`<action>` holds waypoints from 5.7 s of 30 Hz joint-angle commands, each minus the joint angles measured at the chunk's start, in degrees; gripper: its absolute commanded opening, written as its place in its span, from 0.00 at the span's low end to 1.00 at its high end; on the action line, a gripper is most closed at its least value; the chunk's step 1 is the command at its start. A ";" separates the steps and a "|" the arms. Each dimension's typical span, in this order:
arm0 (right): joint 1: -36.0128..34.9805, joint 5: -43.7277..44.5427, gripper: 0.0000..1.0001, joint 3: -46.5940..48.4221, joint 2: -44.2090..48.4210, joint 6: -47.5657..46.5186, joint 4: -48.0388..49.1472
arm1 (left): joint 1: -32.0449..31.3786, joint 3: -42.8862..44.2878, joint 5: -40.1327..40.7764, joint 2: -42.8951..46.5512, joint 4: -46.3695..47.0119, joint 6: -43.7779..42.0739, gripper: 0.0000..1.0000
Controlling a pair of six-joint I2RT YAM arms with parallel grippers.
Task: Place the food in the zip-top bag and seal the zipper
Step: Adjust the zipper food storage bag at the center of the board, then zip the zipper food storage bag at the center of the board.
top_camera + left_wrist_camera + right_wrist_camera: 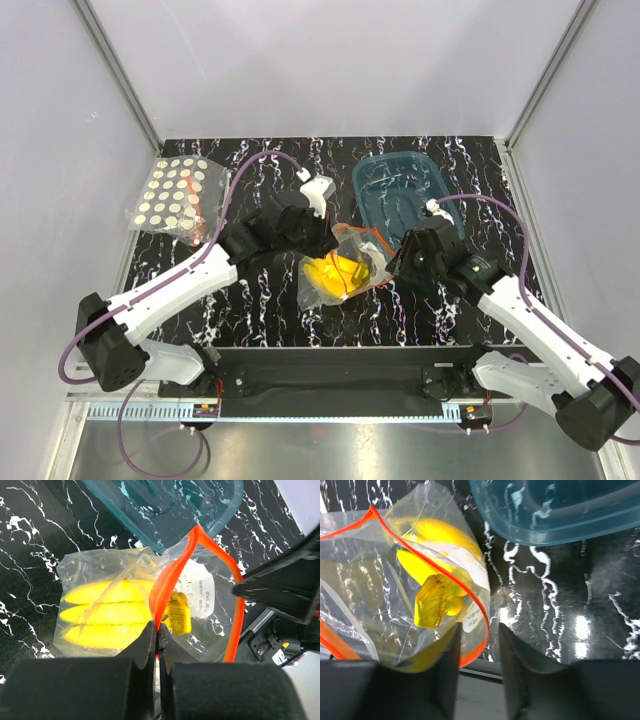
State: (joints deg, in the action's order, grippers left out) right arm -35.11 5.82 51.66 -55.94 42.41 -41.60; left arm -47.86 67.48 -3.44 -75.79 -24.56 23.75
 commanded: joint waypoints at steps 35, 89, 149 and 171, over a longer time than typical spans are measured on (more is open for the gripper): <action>-3.82 3.49 0.00 14.34 -10.59 8.30 4.78 | -12.96 -32.57 2.38 37.64 21.37 -7.22 0.95; -10.94 -0.02 0.37 21.11 -6.55 -18.30 1.52 | 4.08 -47.53 -21.06 27.98 53.47 -14.79 0.00; -20.26 -26.40 0.32 33.24 -28.96 -62.45 6.80 | 13.14 -38.30 -31.54 26.92 41.61 -5.56 0.00; -20.34 -24.46 0.10 32.98 -30.10 -62.63 7.24 | 13.93 -37.60 -30.93 28.06 39.76 -5.82 0.00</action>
State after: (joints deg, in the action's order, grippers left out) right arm -54.85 -19.92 83.90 -85.80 -19.77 -35.77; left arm -34.41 27.35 -33.28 -48.82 12.62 17.85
